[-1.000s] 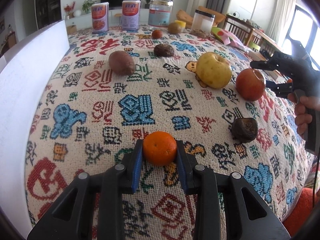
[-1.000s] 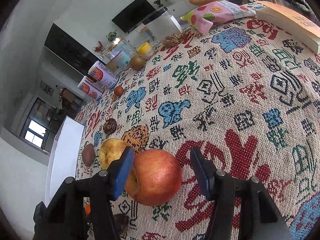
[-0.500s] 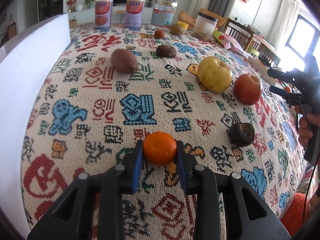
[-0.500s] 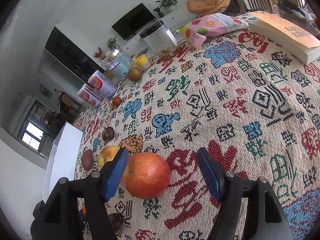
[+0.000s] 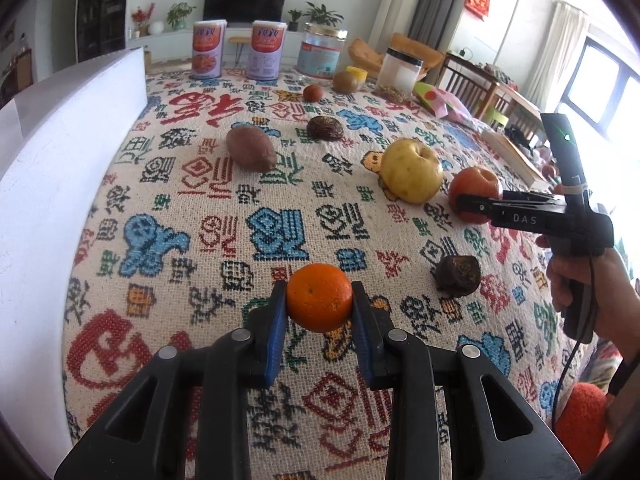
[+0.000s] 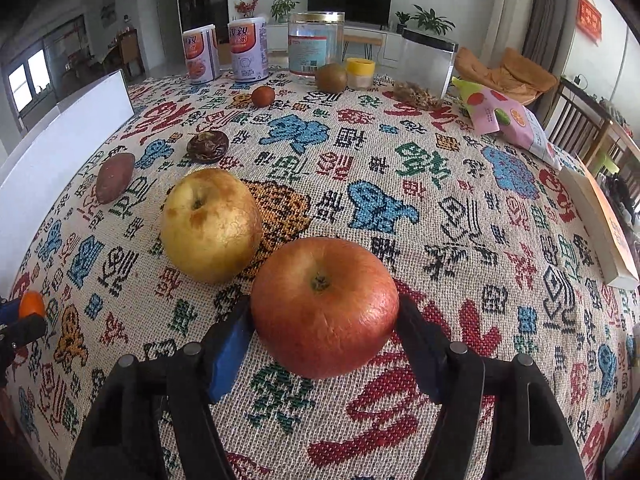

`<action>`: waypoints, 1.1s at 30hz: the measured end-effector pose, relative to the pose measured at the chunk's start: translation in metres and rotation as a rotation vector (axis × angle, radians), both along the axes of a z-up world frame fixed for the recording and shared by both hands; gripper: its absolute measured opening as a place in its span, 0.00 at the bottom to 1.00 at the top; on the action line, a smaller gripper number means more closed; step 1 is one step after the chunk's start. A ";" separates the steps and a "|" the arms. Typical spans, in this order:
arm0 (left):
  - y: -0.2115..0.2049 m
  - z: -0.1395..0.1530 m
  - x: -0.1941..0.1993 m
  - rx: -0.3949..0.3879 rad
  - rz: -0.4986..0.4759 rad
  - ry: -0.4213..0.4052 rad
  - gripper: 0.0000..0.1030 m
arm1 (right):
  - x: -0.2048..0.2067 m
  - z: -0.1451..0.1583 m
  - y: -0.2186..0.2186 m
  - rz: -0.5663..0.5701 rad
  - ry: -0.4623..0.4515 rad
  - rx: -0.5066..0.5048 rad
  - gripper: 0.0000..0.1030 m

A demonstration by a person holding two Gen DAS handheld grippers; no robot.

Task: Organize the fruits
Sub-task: 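Lift the mandarin and red apple and carry both over the white box, then open the left tool over the box floor while the right tool releases the apple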

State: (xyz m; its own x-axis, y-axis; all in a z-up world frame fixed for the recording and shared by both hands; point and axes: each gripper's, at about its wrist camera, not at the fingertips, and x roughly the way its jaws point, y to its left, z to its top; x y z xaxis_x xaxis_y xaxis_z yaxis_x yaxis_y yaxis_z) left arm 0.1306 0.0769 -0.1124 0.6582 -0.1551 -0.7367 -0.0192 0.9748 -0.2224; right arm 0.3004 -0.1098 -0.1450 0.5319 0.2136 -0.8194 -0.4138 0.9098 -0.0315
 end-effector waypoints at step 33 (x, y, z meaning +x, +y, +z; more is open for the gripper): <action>0.252 0.052 -0.108 0.032 0.503 0.204 0.29 | -0.181 0.110 0.347 0.685 0.166 0.352 0.67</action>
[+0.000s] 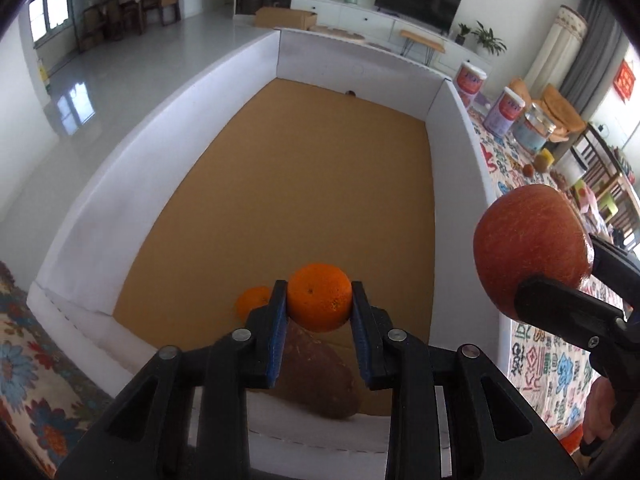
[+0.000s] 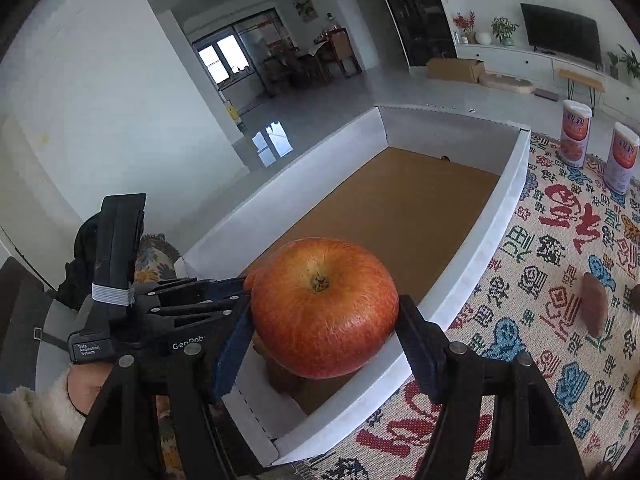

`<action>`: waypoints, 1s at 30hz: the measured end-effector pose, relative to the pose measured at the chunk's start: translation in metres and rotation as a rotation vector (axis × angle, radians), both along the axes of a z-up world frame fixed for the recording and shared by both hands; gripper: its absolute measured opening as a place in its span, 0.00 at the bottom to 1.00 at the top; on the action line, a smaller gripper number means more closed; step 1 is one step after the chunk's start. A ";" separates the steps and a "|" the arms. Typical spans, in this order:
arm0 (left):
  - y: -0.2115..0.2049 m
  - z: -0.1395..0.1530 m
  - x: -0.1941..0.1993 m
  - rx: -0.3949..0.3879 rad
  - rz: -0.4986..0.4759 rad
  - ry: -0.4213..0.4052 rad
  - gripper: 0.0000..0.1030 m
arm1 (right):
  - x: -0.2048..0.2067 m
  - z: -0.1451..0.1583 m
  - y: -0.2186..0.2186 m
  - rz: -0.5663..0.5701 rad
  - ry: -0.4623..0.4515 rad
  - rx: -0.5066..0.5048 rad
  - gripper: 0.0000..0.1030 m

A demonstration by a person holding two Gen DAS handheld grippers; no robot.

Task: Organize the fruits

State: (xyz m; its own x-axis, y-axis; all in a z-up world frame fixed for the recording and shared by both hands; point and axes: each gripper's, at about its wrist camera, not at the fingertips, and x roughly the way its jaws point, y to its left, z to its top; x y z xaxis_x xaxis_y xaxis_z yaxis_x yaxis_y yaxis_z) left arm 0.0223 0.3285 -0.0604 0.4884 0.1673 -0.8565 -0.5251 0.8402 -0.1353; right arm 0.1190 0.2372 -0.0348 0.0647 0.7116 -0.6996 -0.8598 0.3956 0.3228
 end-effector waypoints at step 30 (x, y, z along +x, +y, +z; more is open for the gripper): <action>-0.220 0.030 0.056 0.026 -0.384 -0.242 0.96 | 0.060 -0.039 -0.335 -0.997 -0.315 -0.111 1.00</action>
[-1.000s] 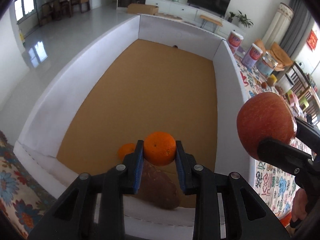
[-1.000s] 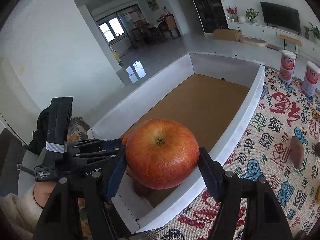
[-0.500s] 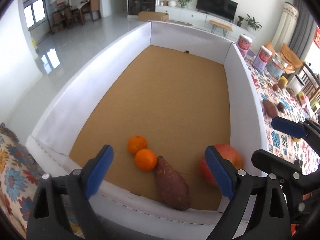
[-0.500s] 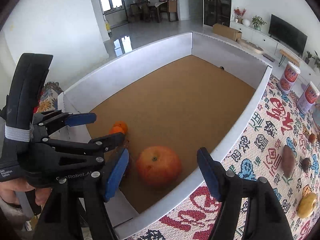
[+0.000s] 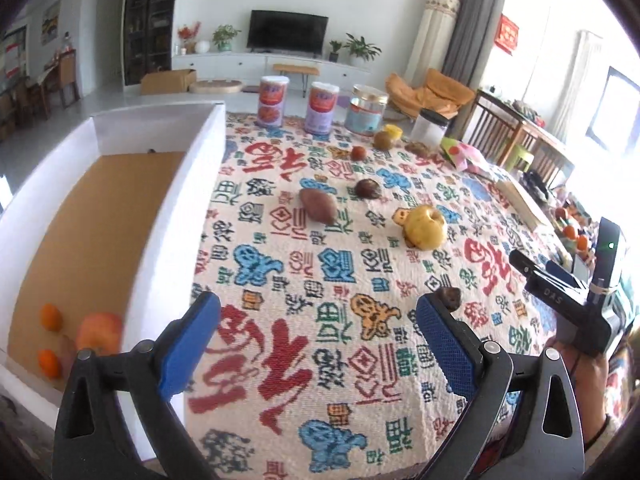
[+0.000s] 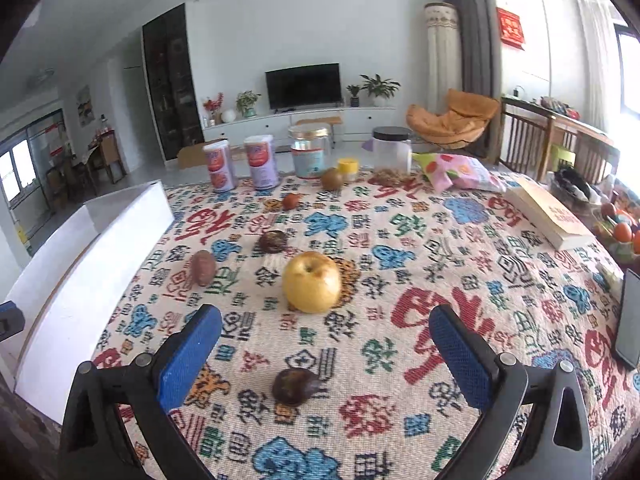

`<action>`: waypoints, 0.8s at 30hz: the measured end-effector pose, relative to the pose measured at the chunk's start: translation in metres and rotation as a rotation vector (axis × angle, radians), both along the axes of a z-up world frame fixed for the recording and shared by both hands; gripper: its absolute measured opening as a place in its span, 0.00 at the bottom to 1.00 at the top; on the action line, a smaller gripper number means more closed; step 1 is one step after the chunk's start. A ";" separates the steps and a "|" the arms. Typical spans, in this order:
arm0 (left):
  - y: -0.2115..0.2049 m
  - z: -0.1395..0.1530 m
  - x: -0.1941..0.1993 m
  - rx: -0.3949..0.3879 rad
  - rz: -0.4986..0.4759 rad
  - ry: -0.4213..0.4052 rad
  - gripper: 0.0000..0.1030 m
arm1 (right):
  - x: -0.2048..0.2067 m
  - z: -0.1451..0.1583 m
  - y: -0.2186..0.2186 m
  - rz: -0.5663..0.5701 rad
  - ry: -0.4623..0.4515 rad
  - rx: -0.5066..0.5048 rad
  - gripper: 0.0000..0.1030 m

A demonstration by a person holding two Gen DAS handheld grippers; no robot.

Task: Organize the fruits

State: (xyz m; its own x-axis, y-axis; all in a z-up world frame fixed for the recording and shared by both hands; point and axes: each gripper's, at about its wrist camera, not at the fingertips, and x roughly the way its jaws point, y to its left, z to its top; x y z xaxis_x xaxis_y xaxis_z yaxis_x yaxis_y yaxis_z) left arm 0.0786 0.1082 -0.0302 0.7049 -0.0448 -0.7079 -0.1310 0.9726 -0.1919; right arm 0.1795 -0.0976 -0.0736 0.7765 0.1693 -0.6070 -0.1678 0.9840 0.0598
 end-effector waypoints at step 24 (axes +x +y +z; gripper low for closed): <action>-0.035 -0.118 0.103 0.152 0.064 0.154 0.98 | 0.053 -0.093 -0.149 -0.381 0.295 -0.072 1.00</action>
